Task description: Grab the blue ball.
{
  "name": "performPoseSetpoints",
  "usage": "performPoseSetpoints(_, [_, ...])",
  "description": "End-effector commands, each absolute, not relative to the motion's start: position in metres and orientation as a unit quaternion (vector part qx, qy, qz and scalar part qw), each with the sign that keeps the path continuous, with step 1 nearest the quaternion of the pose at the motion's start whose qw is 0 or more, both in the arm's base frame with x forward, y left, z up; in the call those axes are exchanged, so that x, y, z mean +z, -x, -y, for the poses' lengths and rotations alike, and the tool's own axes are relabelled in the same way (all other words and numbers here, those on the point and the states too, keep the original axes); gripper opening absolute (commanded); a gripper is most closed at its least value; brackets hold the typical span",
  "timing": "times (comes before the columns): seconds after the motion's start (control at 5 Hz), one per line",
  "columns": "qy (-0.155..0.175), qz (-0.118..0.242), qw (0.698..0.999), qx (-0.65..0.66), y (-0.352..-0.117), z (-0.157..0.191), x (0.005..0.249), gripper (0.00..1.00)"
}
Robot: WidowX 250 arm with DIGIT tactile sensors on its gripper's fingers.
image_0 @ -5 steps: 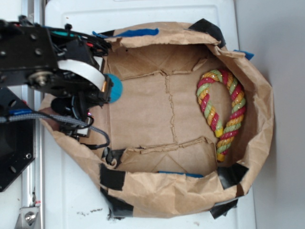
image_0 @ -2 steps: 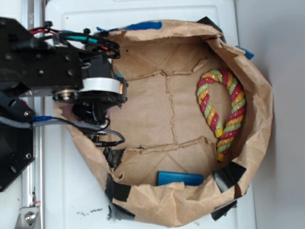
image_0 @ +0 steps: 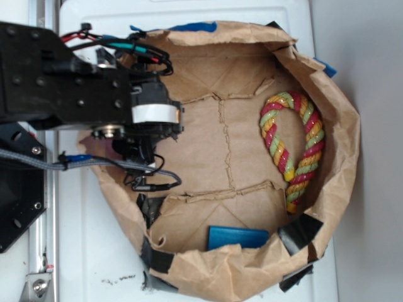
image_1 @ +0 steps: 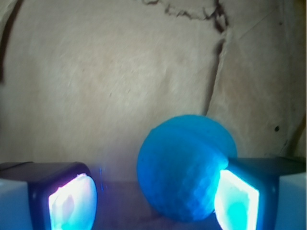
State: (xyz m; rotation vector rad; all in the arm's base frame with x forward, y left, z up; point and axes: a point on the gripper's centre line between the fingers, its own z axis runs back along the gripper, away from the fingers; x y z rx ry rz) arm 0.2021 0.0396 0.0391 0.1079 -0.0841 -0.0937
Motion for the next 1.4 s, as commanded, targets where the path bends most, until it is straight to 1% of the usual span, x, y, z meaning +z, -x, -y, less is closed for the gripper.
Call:
performPoseSetpoints(0.0, [-0.026, 0.044, 0.996, -0.068, -0.206, -0.031, 0.064, 1.0])
performPoseSetpoints(0.2, [0.025, 0.042, 0.996, -0.078, -0.198, -0.03, 0.094, 1.0])
performPoseSetpoints(0.4, [0.054, 0.049, 0.995, -0.068, -0.206, -0.041, 0.11, 1.0])
performPoseSetpoints(0.6, [0.038, 0.038, 0.998, -0.038, -0.216, -0.054, 0.101, 1.0])
performPoseSetpoints(0.8, [0.02, 0.028, 0.999, -0.03, -0.226, -0.058, 0.089, 1.0])
performPoseSetpoints(1.0, [0.007, 0.018, 0.999, -0.042, -0.277, -0.067, 0.076, 1.0])
performPoseSetpoints(1.2, [0.002, 0.015, 0.998, -0.062, -0.285, -0.054, 0.06, 1.0])
